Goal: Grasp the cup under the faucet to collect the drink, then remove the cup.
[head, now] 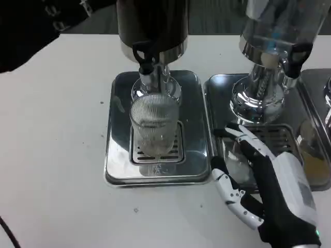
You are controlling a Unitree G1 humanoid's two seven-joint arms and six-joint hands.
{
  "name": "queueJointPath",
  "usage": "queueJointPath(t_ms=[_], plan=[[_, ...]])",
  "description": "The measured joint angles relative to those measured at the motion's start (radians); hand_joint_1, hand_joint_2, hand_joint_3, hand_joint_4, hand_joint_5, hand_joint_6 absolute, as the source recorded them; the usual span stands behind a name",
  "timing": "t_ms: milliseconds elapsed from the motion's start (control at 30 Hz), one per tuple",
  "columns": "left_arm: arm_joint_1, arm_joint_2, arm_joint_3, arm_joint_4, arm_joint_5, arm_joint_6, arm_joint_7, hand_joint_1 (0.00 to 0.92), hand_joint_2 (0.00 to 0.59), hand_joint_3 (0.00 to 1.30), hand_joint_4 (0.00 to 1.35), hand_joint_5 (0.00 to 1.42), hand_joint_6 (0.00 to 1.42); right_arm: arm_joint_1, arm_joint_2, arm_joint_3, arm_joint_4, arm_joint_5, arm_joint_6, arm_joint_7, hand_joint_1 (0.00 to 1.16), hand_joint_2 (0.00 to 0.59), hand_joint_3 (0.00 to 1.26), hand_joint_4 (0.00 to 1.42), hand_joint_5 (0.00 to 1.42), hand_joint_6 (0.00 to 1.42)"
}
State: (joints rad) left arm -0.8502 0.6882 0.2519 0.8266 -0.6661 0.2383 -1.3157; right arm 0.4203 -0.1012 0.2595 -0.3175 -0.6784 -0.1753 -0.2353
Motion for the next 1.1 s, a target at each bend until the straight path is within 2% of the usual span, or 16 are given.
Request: queueJointPath(t_ms=[267, 600, 833, 1100], plan=[[-0.112, -0.058, -0.025, 0.14, 0.127, -0.022, -0.032, 0.0, 0.025, 0.14, 0.06, 0.16, 0.07, -0.002, 0.012, 0.0, 0.008, 0.013, 0.0, -0.005, 0.31, 0.454, 0.31, 0.16, 0.16, 0.2], [-0.151, -0.148, -0.044, 0.223, 0.281, -0.17, -0.003, 0.0, 0.024, 0.19, 0.12, 0.2, 0.1, -0.003, 0.022, 0.001, 0.034, 0.03, 0.0, -0.023, 0.3, 0.466, 0.31, 0.16, 0.18, 0.2], [-0.151, -0.167, -0.045, 0.236, 0.327, -0.28, 0.04, 0.0, 0.021, 0.2, 0.13, 0.21, 0.11, -0.002, 0.035, 0.007, 0.038, 0.036, 0.0, -0.045, 0.29, 0.467, 0.31, 0.16, 0.19, 0.2], [-0.151, -0.179, -0.056, 0.261, 0.367, -0.325, 0.049, 0.0, 0.019, 0.2, 0.14, 0.21, 0.13, 0.002, 0.042, 0.014, 0.04, 0.038, 0.0, -0.051, 0.29, 0.467, 0.31, 0.17, 0.2, 0.2]])
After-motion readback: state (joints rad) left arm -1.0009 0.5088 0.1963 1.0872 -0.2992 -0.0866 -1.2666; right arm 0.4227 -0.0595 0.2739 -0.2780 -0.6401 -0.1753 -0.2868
